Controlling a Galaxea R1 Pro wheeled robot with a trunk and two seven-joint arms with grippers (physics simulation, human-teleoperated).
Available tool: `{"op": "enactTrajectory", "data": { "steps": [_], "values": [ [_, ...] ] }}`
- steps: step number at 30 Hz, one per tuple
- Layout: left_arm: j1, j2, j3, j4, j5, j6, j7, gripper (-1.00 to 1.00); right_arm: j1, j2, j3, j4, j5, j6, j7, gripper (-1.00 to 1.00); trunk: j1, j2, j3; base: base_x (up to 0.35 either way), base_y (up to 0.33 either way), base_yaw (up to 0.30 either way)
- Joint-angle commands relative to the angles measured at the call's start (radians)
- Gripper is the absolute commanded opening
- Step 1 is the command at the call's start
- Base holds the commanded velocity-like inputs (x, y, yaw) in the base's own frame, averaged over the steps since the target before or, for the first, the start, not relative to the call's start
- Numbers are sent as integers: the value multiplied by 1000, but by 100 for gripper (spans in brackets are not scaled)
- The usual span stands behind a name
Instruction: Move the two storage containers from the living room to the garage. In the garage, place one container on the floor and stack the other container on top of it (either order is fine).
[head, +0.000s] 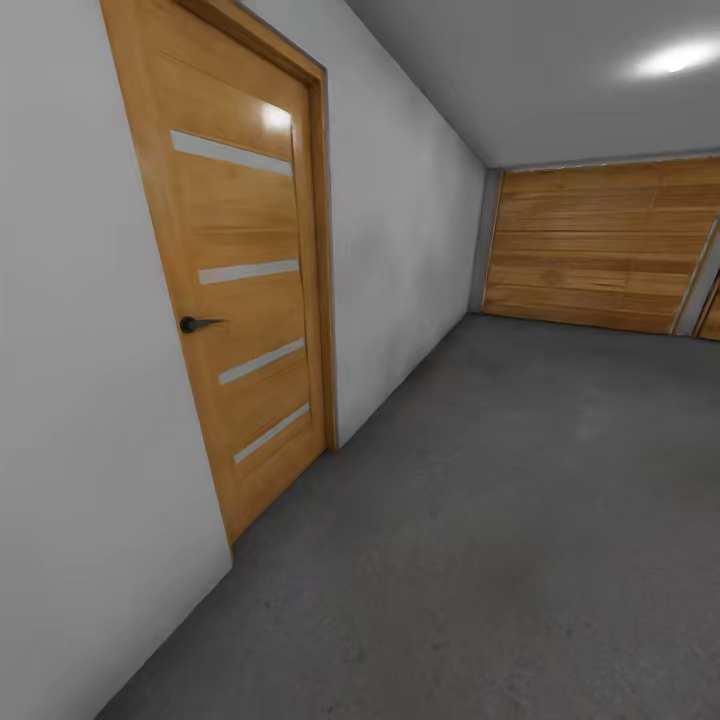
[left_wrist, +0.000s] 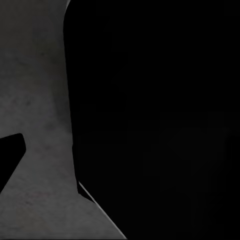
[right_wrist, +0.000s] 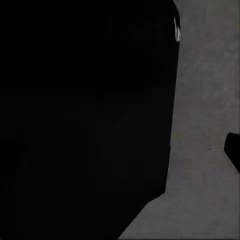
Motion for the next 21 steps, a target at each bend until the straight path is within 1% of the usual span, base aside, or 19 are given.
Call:
{"op": "enactTrajectory", "data": {
  "steps": [1, 2, 5, 10, 15, 21],
  "values": [
    [0, 0, 0, 0, 0, 0, 0, 100, 0, 0, 0, 0, 0, 0, 0, 100, 0, 0, 0, 0, 0, 0],
    [-6, -6, 6, 2, 6, 0, -2, 100, -2, -5, 6, 0, 6, -5, -2, 100, 0, 0, 0, 0, 0, 0],
    [-12, -22, 20, 2, 6, 0, -2, 100, -2, -5, 9, 0, 9, -5, -3, 100, 0, 0, 0, 0, 0, 0],
    [-11, -29, 28, -24, 28, -25, -1, 100, -1, -9, 10, 1, 11, -29, -2, 100, 0, 0, 0, 0, 0, 0],
    [-11, -30, 30, -38, 54, -53, -1, 100, -1, -9, 9, 1, 30, -57, -3, 100, 0, 0, 0, 0, 0, 0],
    [-11, -31, 30, -40, 58, -58, -2, 100, -2, -6, 3, 2, 38, -91, -3, 100, 0, 0, 0, 0, 0, -16]
  ]
}}
